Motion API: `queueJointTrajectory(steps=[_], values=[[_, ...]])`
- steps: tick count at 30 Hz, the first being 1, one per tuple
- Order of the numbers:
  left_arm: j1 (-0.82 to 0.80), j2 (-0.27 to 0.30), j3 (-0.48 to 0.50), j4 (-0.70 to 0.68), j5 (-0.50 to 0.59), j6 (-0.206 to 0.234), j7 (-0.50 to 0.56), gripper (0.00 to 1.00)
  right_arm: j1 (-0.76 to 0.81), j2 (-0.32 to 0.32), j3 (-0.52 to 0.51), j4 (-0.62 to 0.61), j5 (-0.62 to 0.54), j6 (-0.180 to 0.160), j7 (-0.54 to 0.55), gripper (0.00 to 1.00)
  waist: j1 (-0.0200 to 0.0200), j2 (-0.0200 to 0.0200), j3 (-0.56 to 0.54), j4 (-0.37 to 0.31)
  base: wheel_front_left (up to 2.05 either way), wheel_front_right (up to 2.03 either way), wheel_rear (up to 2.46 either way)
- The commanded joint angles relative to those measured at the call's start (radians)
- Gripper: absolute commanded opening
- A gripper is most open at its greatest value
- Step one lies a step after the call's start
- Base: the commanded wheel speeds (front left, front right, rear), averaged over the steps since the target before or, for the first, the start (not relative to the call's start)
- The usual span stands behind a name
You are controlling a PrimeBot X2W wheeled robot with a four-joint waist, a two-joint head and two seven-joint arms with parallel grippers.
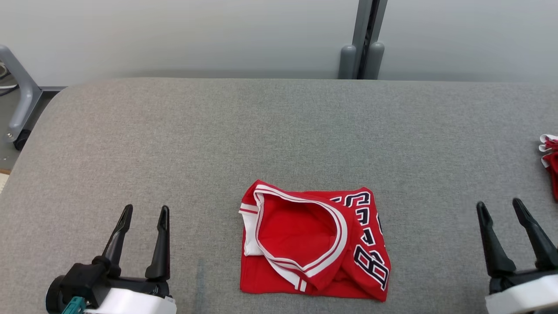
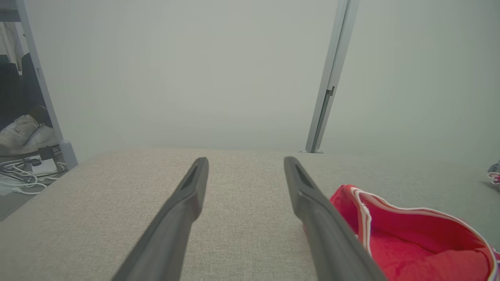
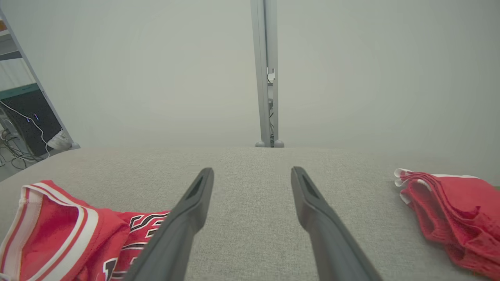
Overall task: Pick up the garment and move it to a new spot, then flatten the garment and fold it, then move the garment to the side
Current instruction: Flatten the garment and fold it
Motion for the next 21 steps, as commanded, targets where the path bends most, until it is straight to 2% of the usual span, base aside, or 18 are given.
queueJointTrajectory(steps=[1,21], values=[[0.010,0.009,0.005,-0.008,-0.002,0.007,-0.001,1.00,0.025,0.001,-0.021,-0.008,-0.006,0.000,0.003,1.00,0.0000,0.0000,-0.003,-0.003,0.00,0.00,0.00],[0.019,0.022,-0.007,-0.037,-0.008,0.026,0.010,1.00,0.045,0.025,-0.049,-0.018,-0.025,0.000,0.011,1.00,0.0000,0.0000,0.007,0.000,0.00,0.00,0.00]])
